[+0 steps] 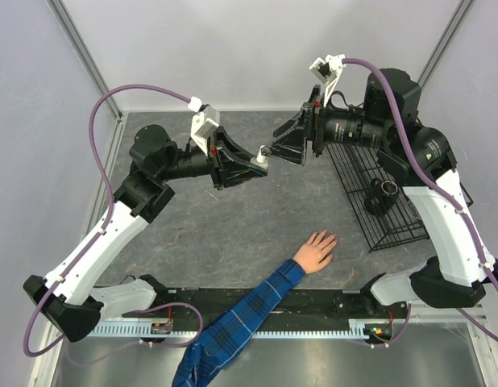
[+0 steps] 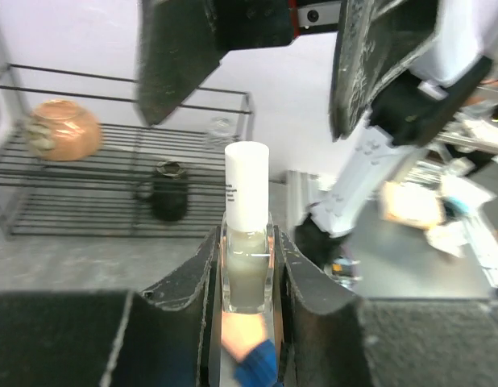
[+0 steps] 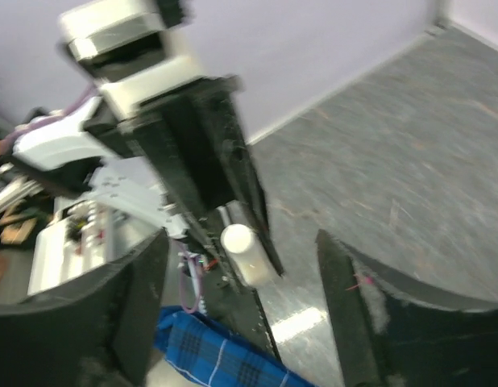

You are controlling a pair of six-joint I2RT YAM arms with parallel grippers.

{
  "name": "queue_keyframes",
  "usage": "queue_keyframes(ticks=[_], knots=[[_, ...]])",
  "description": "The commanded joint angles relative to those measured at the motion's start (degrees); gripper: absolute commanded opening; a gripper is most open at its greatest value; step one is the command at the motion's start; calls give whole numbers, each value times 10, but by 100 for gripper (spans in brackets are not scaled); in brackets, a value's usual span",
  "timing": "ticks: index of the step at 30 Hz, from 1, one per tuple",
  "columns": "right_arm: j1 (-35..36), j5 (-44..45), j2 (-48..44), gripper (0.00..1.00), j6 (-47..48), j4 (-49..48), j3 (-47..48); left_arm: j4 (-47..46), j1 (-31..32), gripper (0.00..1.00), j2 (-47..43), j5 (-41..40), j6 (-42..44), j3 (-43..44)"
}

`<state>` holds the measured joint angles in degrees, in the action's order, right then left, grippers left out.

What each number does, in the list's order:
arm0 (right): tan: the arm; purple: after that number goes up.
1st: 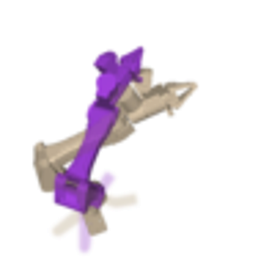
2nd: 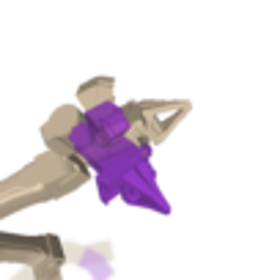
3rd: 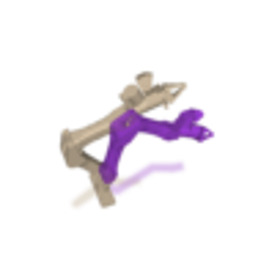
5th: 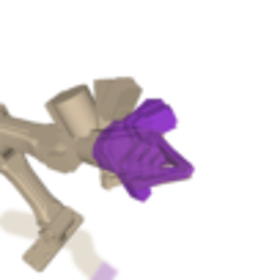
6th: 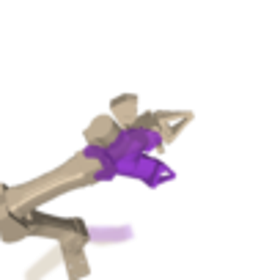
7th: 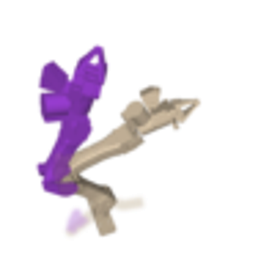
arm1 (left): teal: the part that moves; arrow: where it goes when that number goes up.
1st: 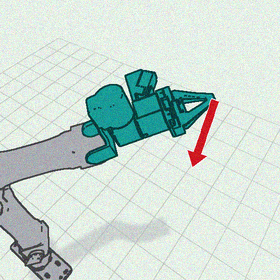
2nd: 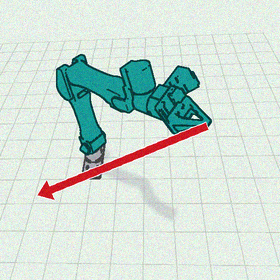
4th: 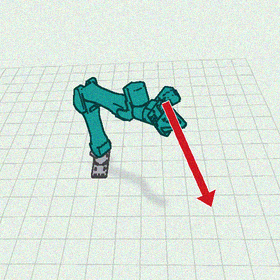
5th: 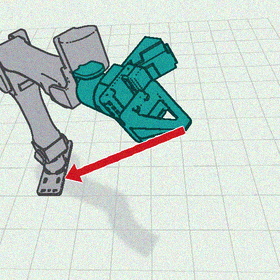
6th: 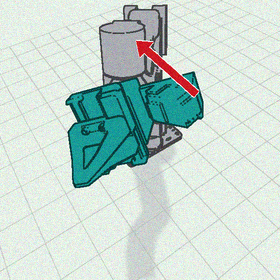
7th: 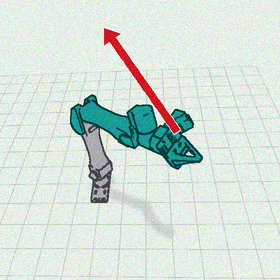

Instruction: Paint the nails

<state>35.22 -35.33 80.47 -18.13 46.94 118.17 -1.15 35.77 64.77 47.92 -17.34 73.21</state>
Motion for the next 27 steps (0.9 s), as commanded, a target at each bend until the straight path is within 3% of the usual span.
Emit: queue_keyframes(ticks=[1,2,9,14,24,27], knots=[[-10,-188,-10,74,-51,-103,-35,-107,-23,2,-1,102,-129,-16],[-10,-192,-12,69,-60,-131,-45,-133,-27,2,-1,110,-152,-21],[-11,-196,-16,63,-79,-163,-77,-193,-34,2,3,130,-204,-25],[-11,-198,-15,49,-88,-180,-86,-201,-35,2,5,138,-215,-24],[-11,-203,-10,39,-99,-202,-94,-192,-35,2,13,133,-213,-12],[-11,-204,-10,24,-97,-206,-95,-149,-35,2,15,106,-183,3]])
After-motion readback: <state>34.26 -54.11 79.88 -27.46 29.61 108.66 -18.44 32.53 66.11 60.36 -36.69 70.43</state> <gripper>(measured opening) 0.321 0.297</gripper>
